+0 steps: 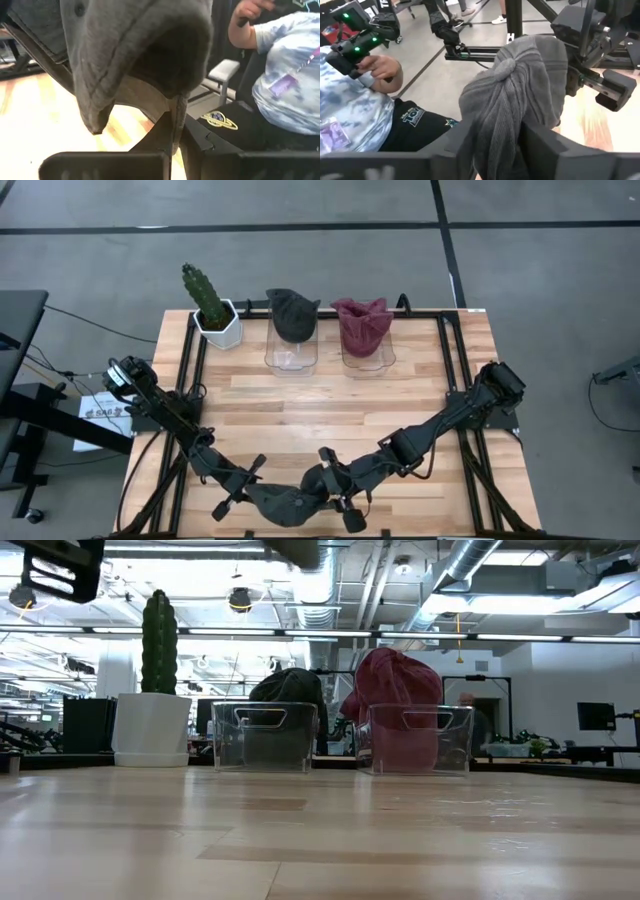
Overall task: Pick & Place hat
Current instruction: Put the black cap into the left transparent bin
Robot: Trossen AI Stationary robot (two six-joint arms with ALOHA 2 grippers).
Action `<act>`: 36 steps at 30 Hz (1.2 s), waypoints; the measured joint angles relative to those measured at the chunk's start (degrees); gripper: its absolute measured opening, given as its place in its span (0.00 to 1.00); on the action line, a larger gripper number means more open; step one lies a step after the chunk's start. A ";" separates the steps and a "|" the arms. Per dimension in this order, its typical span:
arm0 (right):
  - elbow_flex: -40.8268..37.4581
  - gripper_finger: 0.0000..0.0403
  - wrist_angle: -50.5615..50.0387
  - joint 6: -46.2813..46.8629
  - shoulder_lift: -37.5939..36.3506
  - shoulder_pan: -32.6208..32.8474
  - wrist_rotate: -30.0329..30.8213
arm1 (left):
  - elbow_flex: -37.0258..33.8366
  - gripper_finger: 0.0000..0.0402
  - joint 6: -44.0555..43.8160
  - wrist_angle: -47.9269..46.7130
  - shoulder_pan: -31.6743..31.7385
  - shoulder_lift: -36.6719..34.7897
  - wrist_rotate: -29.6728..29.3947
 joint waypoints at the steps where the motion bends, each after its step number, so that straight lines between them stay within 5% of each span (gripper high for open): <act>1: 0.00 0.31 0.01 -0.06 0.01 -0.01 0.10 | 0.02 0.04 0.01 0.55 0.15 0.00 -0.19; 7: 0.00 0.03 -0.13 -4.25 0.01 0.78 5.91 | 0.04 0.04 -0.08 2.11 1.99 0.00 -0.39; 17: 0.00 0.01 -2.07 -3.43 0.01 -0.16 6.78 | 0.98 0.23 -1.04 1.99 7.07 -2.42 -0.39; 26: 2.02 0.00 -10.57 -1.45 -0.05 -0.91 10.39 | 0.93 0.40 -9.54 -17.32 5.88 -9.67 -0.14; 36: 5.02 0.00 -17.71 1.17 -0.20 -0.80 10.85 | 0.87 0.43 -12.15 -26.75 2.80 -18.12 -0.12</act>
